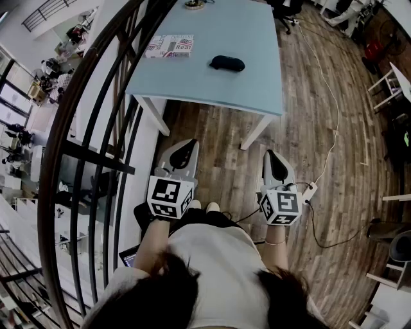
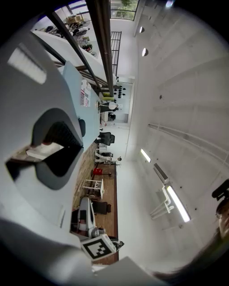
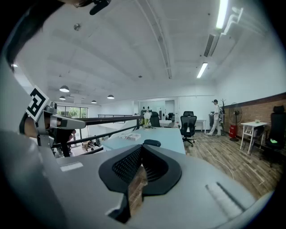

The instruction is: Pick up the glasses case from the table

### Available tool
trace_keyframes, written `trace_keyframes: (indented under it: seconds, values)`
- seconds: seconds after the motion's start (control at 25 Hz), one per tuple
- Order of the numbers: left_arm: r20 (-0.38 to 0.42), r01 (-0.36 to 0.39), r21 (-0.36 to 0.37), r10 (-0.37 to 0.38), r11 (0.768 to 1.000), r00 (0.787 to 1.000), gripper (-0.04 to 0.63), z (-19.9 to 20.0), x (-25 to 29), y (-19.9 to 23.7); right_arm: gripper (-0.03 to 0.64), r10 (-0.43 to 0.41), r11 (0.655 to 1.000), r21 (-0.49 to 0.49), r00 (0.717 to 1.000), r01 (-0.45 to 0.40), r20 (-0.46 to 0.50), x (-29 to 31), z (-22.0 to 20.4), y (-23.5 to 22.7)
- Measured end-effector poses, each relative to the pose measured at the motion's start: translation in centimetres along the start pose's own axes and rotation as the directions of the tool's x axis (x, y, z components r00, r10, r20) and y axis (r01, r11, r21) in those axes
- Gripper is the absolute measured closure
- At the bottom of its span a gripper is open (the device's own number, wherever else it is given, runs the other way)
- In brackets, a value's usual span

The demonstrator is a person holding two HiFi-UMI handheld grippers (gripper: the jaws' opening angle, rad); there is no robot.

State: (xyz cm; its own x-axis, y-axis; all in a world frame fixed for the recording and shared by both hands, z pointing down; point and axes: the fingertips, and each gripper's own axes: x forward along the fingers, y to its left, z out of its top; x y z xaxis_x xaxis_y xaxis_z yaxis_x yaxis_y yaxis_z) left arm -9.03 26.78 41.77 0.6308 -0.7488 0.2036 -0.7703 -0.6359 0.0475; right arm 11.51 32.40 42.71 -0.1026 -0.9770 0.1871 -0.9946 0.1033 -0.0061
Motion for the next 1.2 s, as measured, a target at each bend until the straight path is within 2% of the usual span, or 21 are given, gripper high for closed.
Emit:
trace_keyframes:
  seconds: [0.2, 0.32, 0.56, 0.84, 1.2]
  values:
    - [-0.002, -0.004, 0.001, 0.004, 1.000, 1.000, 0.538, -0.5, -0.1, -0.1, 0.611, -0.001, 1.000, 0.011, 1.000, 0.001, 0.005, -0.1, -0.4, -0.6]
    - [-0.006, -0.014, -0.006, 0.014, 1.000, 1.000, 0.538, -0.7, -0.3, 0.4, 0.566, 0.007, 1.000, 0.015, 1.000, -0.007, 0.002, 0.2, -0.4, -0.6]
    - [-0.005, -0.020, -0.010, 0.020, 1.000, 1.000, 0.538, -0.8, 1.3, 1.5, 0.542, 0.028, 1.000, 0.007, 1.000, -0.028, 0.000, 2.0, -0.2, -0.6]
    - [0.007, -0.001, -0.014, 0.001, 1.000, 1.000, 0.538, 0.3, 5.8, 4.4, 0.491, 0.027, 1.000, 0.003, 1.000, -0.027, 0.011, 6.9, 1.2, -1.2]
    - [0.021, 0.021, -0.003, -0.021, 1.000, 1.000, 0.538, 3.5, 14.4, 9.5, 0.445, 0.009, 1.000, 0.012, 1.000, -0.009, 0.020, 15.9, 4.2, -4.7]
